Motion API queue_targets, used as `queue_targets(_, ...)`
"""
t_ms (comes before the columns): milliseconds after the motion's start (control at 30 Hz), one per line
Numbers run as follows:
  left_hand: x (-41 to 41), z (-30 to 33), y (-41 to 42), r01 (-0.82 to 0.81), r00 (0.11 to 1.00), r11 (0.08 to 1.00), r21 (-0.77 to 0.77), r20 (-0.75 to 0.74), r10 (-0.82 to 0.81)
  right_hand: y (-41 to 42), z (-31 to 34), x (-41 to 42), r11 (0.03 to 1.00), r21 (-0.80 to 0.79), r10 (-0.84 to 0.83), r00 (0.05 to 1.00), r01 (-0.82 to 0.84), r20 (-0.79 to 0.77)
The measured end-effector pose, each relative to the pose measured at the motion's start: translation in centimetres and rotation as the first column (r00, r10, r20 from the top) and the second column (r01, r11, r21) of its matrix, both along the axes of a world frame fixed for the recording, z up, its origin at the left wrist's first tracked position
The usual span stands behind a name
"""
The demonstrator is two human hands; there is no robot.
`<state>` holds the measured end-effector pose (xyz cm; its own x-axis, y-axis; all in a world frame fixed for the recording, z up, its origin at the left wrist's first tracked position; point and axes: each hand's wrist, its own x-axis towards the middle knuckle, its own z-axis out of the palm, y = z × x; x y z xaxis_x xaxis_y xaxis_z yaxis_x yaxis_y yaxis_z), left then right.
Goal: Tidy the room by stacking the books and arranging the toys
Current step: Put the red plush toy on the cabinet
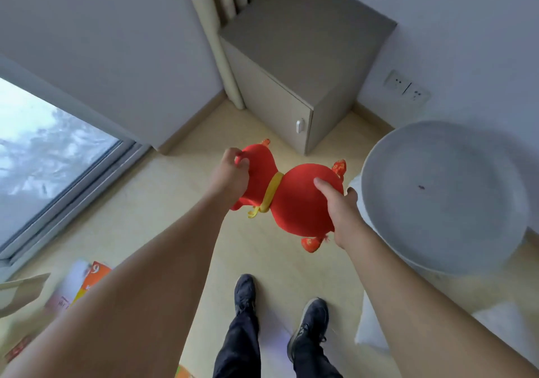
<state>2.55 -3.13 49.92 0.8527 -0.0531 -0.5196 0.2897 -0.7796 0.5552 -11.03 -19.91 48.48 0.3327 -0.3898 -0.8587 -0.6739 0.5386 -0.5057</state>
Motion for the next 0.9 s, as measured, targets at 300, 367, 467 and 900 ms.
queue_targets(300, -0.3, 14.0, 2.5, 0.069, 0.997, 0.995, -0.069, 0.038, -0.066, -0.8, 14.0, 1.3, 0.998, -0.053, 0.035, 0.982, -0.026, 0.187)
queue_targets(367, 2.2, 15.5, 3.2, 0.053, 0.999, 0.994, -0.098, 0.013, -0.052, -1.1, 15.3, 3.6, 0.998, -0.018, 0.056, 0.969, -0.054, 0.239)
queue_targets(467, 6.8, 17.0, 2.9, 0.056, 0.998, 0.983, -0.172, -0.003, -0.058, -1.5, 16.1, 7.9, 0.999, -0.003, 0.047, 0.962, -0.048, 0.27)
queue_targets(900, 25.5, 17.4, -9.0, 0.361, 0.927, 0.889, -0.281, 0.005, -0.375, -10.9, 15.8, 24.2, 0.99, -0.03, -0.128, 0.96, 0.14, 0.25)
